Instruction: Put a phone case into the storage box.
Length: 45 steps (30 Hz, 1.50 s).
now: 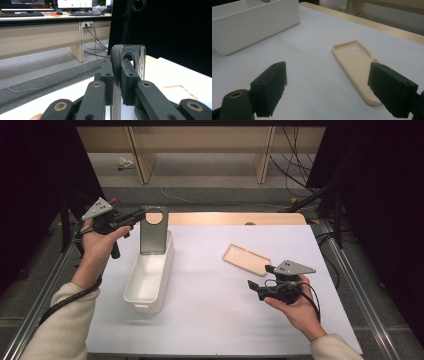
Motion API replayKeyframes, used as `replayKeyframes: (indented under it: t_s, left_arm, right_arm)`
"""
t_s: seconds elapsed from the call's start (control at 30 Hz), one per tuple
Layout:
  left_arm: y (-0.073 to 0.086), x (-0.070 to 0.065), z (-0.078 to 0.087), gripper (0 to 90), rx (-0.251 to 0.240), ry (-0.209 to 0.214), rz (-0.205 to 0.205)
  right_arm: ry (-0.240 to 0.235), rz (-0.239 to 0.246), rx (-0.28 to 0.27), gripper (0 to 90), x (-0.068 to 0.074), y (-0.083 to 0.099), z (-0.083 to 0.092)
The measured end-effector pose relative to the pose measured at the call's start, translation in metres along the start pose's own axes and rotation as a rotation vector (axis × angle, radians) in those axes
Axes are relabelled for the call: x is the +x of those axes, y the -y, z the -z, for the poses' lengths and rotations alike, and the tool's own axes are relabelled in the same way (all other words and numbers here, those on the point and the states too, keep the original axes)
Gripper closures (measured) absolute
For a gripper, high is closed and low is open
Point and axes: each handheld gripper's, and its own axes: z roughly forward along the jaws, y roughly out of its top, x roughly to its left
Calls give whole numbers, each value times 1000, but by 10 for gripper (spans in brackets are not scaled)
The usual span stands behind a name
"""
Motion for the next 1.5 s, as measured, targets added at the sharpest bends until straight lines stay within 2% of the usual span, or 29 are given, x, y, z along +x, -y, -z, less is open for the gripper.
replayKeyframes:
  t_s: [0.83,1.5]
  left_arm:
    - [7,16,-14,819,30,-12,3]
    - [14,28,-23,819,40,-36,26]
  right_arm:
    - [-5,-4,1,165,-1,1,0]
    - [-6,-2,3,165,0,1,-1]
